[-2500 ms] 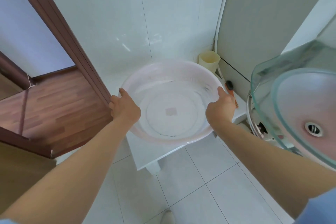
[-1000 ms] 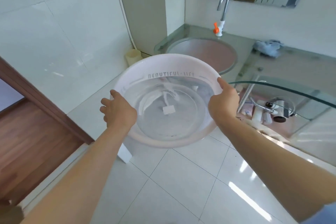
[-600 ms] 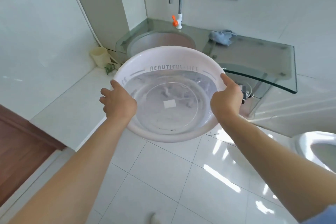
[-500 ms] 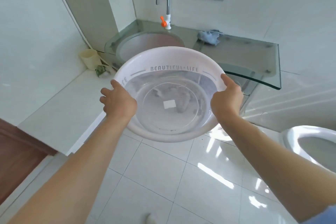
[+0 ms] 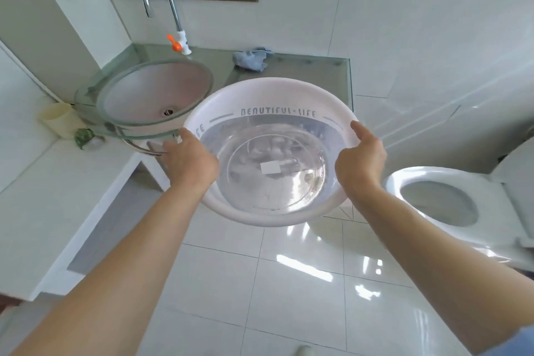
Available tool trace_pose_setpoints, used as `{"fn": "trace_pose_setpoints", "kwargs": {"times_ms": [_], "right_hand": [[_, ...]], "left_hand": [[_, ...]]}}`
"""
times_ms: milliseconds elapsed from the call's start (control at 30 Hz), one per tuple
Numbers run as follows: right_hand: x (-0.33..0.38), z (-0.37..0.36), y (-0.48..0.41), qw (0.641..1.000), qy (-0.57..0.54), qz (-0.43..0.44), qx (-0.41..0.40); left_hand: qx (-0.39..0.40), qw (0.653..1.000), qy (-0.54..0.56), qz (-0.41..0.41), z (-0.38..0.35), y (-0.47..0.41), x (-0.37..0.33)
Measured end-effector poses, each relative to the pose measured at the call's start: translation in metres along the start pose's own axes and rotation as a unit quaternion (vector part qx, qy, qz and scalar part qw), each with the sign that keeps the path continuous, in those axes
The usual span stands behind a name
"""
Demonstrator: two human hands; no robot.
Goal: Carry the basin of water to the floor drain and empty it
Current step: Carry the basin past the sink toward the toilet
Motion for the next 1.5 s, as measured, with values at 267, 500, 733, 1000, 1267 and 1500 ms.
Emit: {"fn": "trace_pose_setpoints", "kwargs": {"times_ms": [267,500,733,1000,1267,1500], "right_hand": [[-0.023,0.043,-0.031,0.999,0.019,-0.012,-0.035],[-0.044,0.065,-0.047,0.997,0.017,-0.030,-0.062],[-0.065,0.071,-0.052,0.993,0.007,-0.051,-0.109],[-0.110,0.061,-0.053,0.985,-0.006,-0.075,-0.154],[-0.172,0.055,-0.063,0.985,-0.003,-0.083,-0.153],[-0.240,0.041,-0.084,0.988,0.010,-0.074,-0.133]], "left_hand": [[0.014,0.999,-0.002,-0.042,-0.036,0.013,-0.051],[0.044,0.997,-0.010,-0.063,-0.063,0.018,-0.081],[0.079,0.992,-0.018,-0.096,-0.088,0.010,-0.095],[0.071,0.986,-0.011,-0.153,-0.123,-0.003,-0.097],[0.071,0.986,-0.018,-0.148,-0.190,0.001,-0.086],[0.086,0.990,0.001,-0.113,-0.266,0.004,-0.065]]}}
Point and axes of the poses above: each hand's wrist, its own y-axis away from the middle knuckle, its own z-axis out of the back of the hand, x = y × z, the point moved 3 cm from there along -y, towards the middle knuckle, and after that the axes turned 5 degrees about -y, right-handed, at the moved point
